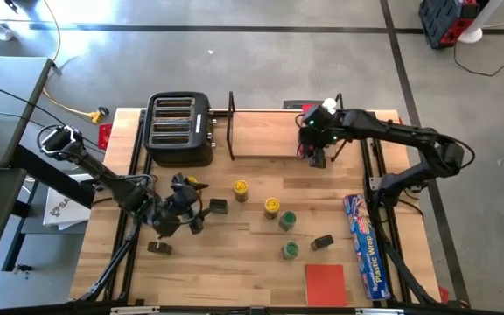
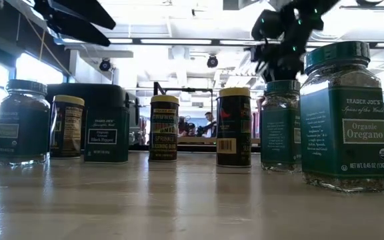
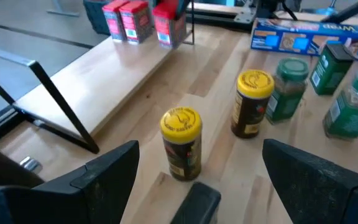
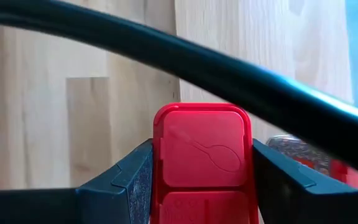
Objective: Shelf spices
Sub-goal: Put the right red seasoning can on the shelf aligned with the other red seasoning cans
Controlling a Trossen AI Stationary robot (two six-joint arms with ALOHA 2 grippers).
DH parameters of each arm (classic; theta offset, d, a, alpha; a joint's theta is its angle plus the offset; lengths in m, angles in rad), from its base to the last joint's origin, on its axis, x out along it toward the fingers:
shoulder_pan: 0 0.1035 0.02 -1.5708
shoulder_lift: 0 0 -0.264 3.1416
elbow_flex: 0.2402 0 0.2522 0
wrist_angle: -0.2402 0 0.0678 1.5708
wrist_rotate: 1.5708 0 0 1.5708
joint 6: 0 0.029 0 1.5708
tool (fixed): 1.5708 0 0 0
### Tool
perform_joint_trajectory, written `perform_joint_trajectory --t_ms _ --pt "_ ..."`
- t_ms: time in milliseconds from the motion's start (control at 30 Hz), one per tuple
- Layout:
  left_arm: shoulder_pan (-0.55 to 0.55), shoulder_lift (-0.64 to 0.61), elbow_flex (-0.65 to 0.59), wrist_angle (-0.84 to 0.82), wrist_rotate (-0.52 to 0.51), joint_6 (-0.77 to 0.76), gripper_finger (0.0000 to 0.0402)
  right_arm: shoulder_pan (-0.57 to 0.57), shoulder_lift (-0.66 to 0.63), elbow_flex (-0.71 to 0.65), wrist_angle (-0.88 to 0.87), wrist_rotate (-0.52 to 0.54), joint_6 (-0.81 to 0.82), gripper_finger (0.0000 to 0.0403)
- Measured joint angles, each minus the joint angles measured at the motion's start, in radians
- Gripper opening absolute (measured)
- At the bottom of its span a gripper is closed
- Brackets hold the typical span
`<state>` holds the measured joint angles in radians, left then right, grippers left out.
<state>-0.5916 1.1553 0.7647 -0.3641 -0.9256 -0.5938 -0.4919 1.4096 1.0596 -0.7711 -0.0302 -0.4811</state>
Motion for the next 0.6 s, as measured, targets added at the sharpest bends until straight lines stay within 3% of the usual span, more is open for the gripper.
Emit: perform_joint_trajectory --t_ms 133,433,600 --pt "0.036 0.000 0.000 0.028 0.007 0.054 0.0337 -0.063 -0.003 -0.078 0.084 -0.014 -0.046 0.0202" --pt "0.085 0.000 0.000 0.029 0.062 0.056 0.0337 -0.139 0.000 -0.090 0.125 -0.009 -0.077 0.0202" --pt "0.088 0.000 0.000 0.030 0.076 0.057 0.0337 -0.143 0.006 -0.096 0.111 0.064 -0.081 0.0270"
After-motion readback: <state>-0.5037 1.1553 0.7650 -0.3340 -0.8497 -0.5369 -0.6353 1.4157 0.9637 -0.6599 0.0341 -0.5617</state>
